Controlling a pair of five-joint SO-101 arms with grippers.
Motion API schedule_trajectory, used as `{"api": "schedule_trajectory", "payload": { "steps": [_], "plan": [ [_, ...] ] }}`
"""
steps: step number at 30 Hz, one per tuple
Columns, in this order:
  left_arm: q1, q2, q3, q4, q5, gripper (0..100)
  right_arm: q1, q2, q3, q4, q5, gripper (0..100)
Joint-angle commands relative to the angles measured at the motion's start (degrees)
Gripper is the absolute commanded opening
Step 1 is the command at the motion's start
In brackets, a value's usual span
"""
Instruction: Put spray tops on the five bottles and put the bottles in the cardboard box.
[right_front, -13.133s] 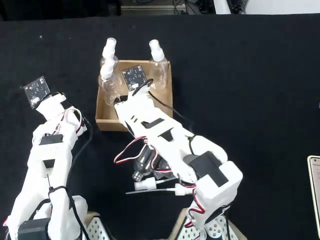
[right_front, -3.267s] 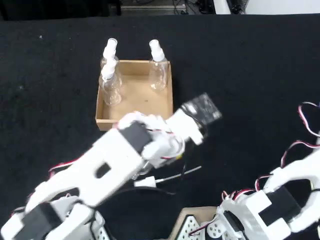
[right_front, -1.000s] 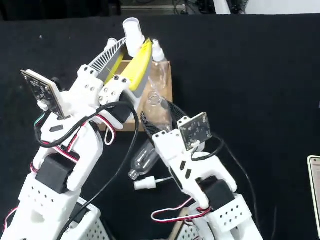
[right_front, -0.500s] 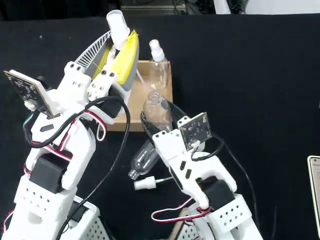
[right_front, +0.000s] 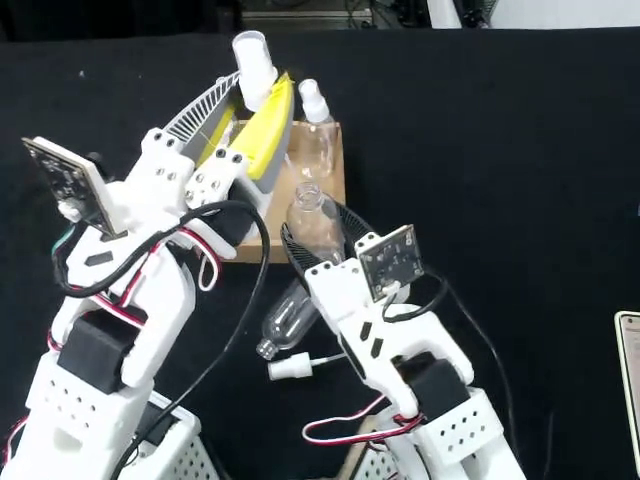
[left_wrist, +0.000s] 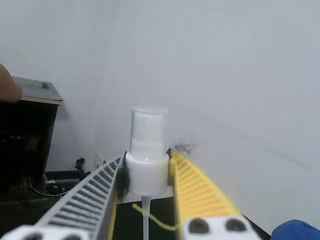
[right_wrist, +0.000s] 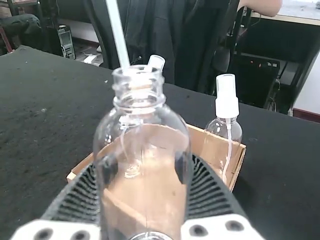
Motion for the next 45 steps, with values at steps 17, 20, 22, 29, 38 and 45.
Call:
{"api": "schedule_trajectory", "payload": {
  "steps": [17, 20, 22, 29, 38, 45],
  "plan": [
    [1.27, 2.90, -3.56, 0.09, -0.62, 7, -0.26, -1.54, 0.04, -1.76, 0.18, 1.1],
    [1.27, 6.95, -4.88, 0.35, -0.70, 7, -0.26, -1.54, 0.04, -1.76, 0.18, 1.1],
    [1.27, 8.53, -5.58, 0.44, -0.70, 7, -0.26, -1.54, 0.04, -1.76, 0.18, 1.1],
    [1.36, 7.74, -5.23, 0.62, -0.70, 7, -0.26, -1.54, 0.04, -1.76, 0.18, 1.1],
    [5.76, 7.47, -7.34, 6.95, -5.36, 16, -0.26, -1.54, 0.04, -1.76, 0.18, 1.1],
    [6.73, 7.38, -11.38, 12.40, -7.82, 16, -0.18, -1.54, 0.04, -1.76, 0.18, 1.1]
  ]
}}
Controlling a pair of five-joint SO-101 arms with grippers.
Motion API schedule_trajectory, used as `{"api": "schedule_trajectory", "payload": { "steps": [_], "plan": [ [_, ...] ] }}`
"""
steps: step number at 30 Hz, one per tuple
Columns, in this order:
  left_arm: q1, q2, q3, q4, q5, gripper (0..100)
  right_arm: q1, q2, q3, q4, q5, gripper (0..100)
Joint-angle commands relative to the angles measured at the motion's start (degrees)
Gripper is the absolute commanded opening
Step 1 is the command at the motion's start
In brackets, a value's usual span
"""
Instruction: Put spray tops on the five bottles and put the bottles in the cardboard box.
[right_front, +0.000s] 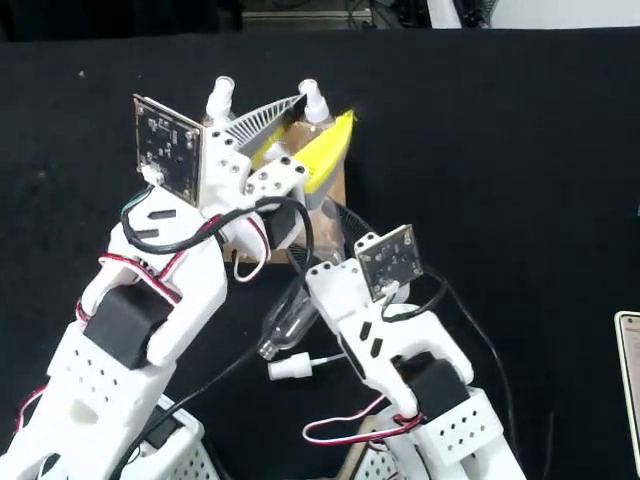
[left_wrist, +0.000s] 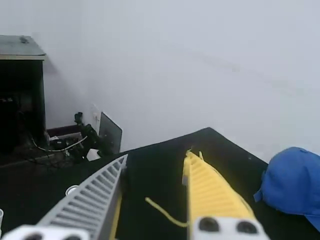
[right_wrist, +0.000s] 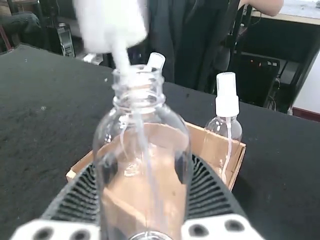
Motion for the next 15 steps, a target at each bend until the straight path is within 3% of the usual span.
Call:
{"api": "schedule_trajectory", "payload": {
  "steps": [1, 6, 15],
  "plan": [
    [0.31, -1.32, -4.26, 0.70, -0.53, 16, -0.18, -1.54, 0.04, -1.76, 0.09, 1.1],
    [0.22, -1.32, -4.35, 0.70, -0.62, 16, 2.81, -1.63, -0.04, -1.93, -0.35, 1.1],
    [-5.41, -1.41, -5.58, 0.70, -0.53, 16, 17.85, -1.01, 0.75, -6.86, -0.44, 1.1]
  ]
}}
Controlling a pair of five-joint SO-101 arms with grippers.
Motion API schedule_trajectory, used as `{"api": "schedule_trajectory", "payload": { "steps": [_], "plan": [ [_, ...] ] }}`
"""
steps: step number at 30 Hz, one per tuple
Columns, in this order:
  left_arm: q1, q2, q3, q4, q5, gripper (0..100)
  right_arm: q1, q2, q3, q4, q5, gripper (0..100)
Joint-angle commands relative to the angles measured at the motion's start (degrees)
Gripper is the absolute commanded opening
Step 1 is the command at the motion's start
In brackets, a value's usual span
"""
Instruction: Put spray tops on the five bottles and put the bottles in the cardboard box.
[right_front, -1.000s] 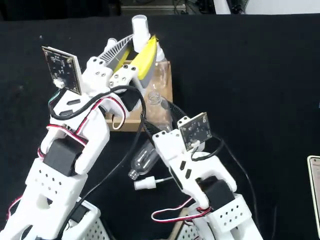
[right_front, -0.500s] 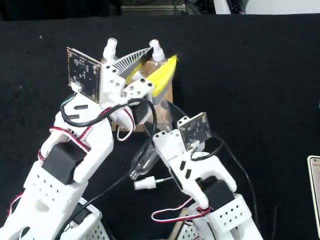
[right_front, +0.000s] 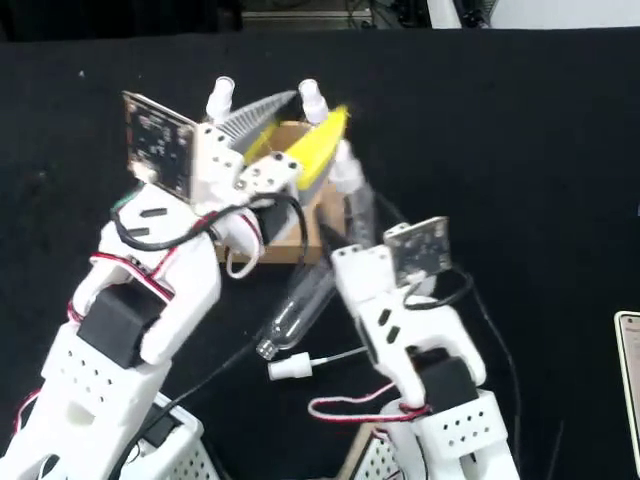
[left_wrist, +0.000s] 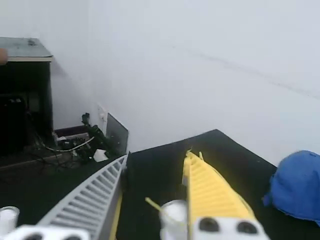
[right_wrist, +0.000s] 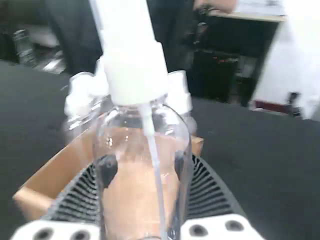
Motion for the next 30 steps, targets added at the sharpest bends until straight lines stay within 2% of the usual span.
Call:
{"api": "schedule_trajectory", "payload": {
  "steps": [1, 8, 15, 19, 22, 25, 30],
  "plan": [
    [-3.30, -1.67, -4.88, 0.09, -0.44, 16, 8.18, -1.01, 0.48, -5.45, -0.35, 1.1],
    [-18.15, -9.49, -1.89, -0.18, -0.53, 16, 20.75, -0.92, 0.48, -10.11, -0.35, 1.1],
    [-33.19, -8.97, 5.23, -0.09, -0.35, 16, 21.71, 0.04, -2.24, -11.16, -0.35, 1.1],
    [-38.73, -7.21, 13.05, -2.20, -0.09, 16, 21.71, 7.96, -8.40, -8.35, -0.35, 1.1],
    [-42.95, -7.12, 19.47, -5.89, -0.09, 16, 21.80, 16.75, -13.93, -7.03, -0.35, 1.1],
    [-46.20, -7.03, 27.65, -12.84, -0.09, 16, 21.80, 23.78, -16.48, -7.38, -0.35, 1.1],
    [-48.22, -7.30, 42.59, -27.34, 0.00, 16, 25.67, 33.54, -14.37, -19.87, 0.09, 1.1]
  ]
}}
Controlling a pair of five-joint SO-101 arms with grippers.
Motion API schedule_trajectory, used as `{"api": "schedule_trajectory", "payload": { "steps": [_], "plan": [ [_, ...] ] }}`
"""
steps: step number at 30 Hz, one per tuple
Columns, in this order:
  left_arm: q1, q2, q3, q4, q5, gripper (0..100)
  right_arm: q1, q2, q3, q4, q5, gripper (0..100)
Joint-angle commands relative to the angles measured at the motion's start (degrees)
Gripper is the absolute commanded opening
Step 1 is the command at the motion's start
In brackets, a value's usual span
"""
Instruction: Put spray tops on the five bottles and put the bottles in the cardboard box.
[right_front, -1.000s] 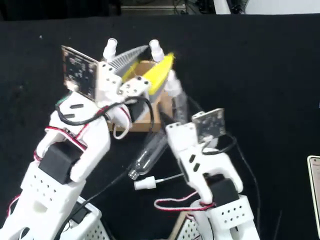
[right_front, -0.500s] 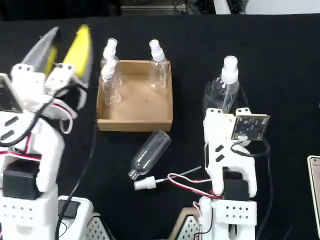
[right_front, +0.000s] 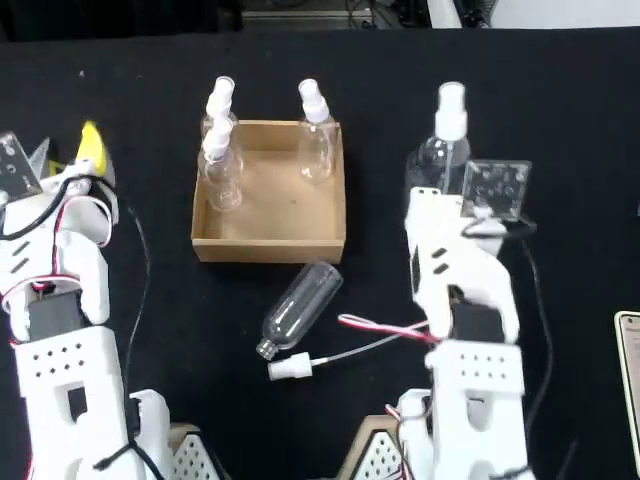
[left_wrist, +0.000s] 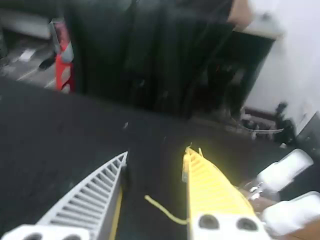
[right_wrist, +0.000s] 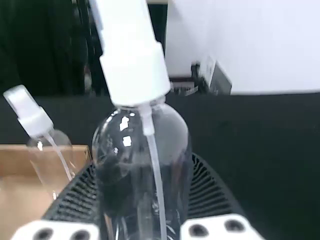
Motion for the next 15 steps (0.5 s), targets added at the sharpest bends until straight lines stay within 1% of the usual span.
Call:
{"api": "schedule_trajectory", "payload": {
  "steps": [1, 7, 11, 15],
  "plan": [
    [-0.84, -0.53, 8.04, -9.67, 0.00, 16, 5.98, 6.46, -1.54, -11.87, 0.00, 1.1],
    [-0.40, -0.26, 17.89, -17.67, 0.00, 16, 16.09, 23.16, -1.54, -27.34, 0.09, 1.1],
    [1.36, -0.44, 24.48, -23.65, 0.00, 16, 20.66, 36.88, -4.53, -37.98, 0.09, 1.0],
    [1.01, -0.53, 29.23, -28.57, 0.09, 16, 23.82, 49.19, -7.08, -48.97, 0.09, 1.0]
  ]
}}
